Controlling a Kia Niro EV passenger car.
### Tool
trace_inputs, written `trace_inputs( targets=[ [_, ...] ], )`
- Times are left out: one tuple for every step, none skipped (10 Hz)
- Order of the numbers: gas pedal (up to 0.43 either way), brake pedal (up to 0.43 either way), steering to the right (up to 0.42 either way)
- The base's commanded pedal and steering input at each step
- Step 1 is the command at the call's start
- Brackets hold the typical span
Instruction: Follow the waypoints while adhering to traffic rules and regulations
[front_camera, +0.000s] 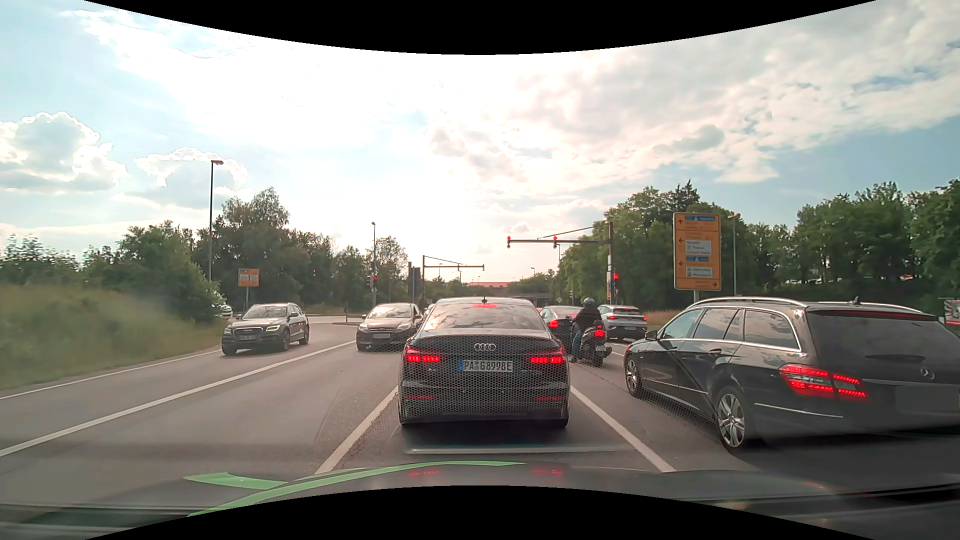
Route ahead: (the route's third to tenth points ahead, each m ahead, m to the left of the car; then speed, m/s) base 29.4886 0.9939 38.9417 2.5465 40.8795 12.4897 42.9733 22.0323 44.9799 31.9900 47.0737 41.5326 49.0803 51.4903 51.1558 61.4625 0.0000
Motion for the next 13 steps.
trace_inputs(
  targets=[
    [0.0, 0.293, -0.001],
    [0.0, 0.293, -0.001],
    [0.0, 0.293, -0.001],
    [0.0, 0.293, -0.001],
    [0.0, 0.293, -0.001],
    [0.0, 0.293, -0.001],
    [0.0, 0.293, -0.001],
    [0.0, 0.293, -0.001],
    [0.0, 0.293, -0.001],
    [0.0, 0.293, -0.001],
    [0.0, 0.293, -0.001],
    [0.0, 0.293, -0.001],
    [0.0, 0.293, -0.002]
  ],
)
